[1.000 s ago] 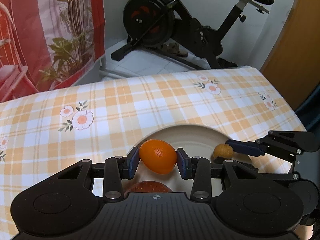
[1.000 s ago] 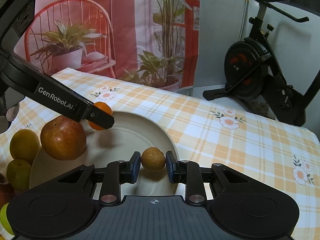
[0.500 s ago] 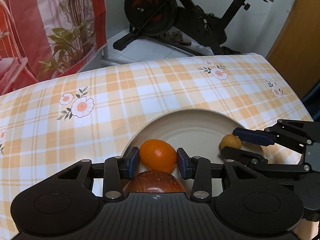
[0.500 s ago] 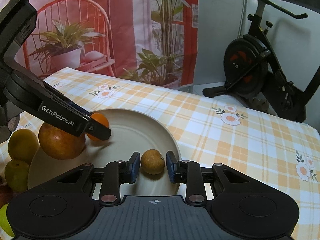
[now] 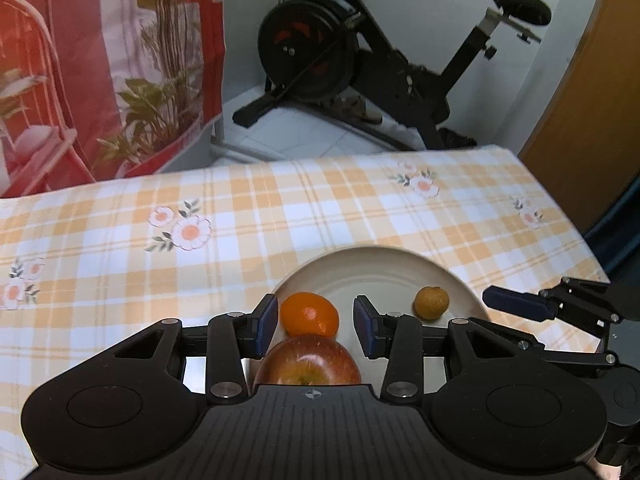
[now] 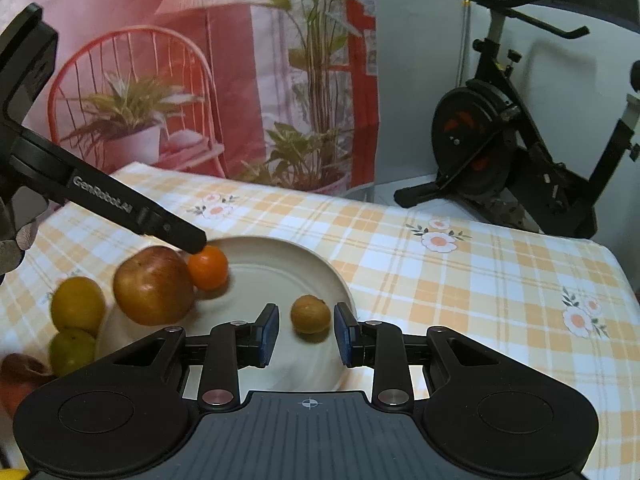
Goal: Organize fruits
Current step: 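Release the kiwi from the right gripper while the left gripper releases the tangerine onto the plate, then withdraw both grippers from the plate toward the remaining fruits, then close the left gripper around the large yellow lemon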
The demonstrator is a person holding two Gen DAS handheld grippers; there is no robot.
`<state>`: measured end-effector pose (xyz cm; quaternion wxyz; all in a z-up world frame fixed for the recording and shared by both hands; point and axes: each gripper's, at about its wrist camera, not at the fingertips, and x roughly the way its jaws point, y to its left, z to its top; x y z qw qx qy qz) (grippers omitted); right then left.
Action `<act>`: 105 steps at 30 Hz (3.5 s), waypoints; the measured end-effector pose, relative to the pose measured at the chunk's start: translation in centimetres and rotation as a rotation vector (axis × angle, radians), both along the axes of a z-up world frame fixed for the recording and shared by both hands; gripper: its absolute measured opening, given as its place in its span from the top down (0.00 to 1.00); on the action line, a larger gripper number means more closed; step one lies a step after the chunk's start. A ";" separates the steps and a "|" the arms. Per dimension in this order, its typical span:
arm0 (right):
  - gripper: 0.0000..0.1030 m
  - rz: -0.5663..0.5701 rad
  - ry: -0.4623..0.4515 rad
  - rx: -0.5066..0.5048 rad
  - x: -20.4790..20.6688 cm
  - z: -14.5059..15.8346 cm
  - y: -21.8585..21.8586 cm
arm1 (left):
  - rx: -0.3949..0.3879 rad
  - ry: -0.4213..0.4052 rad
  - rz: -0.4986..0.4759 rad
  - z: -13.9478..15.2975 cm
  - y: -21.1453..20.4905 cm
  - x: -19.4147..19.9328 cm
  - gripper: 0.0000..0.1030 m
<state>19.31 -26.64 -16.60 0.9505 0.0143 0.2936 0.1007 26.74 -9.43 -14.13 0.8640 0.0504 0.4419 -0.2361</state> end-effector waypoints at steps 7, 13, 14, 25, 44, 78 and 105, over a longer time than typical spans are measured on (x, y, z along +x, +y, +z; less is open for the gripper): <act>0.72 -0.024 -0.024 0.040 -3.1 1.1 0.5 | -0.023 -0.049 0.033 2.3 3.2 -2.9 0.58; 0.72 -0.026 -0.022 0.059 -5.3 1.4 1.5 | -0.014 -0.063 0.061 3.0 6.3 -5.4 0.57; 0.72 -0.025 -0.022 0.061 -5.6 1.5 1.7 | -0.013 -0.064 0.064 3.0 6.8 -5.9 0.57; 0.72 0.009 -0.015 0.084 -8.1 1.9 4.6 | -0.021 -0.039 0.071 2.3 10.1 -9.7 0.58; 0.68 0.005 0.027 0.120 -11.1 1.9 5.8 | -0.045 -0.001 0.049 0.1 10.4 -12.7 0.58; 0.34 0.228 0.164 0.050 -15.2 0.8 11.2 | -0.060 0.006 0.034 -0.4 10.4 -17.3 0.58; 0.51 0.279 0.233 0.053 -17.3 -1.2 10.7 | -0.123 0.102 -0.062 -2.8 7.2 -19.2 0.58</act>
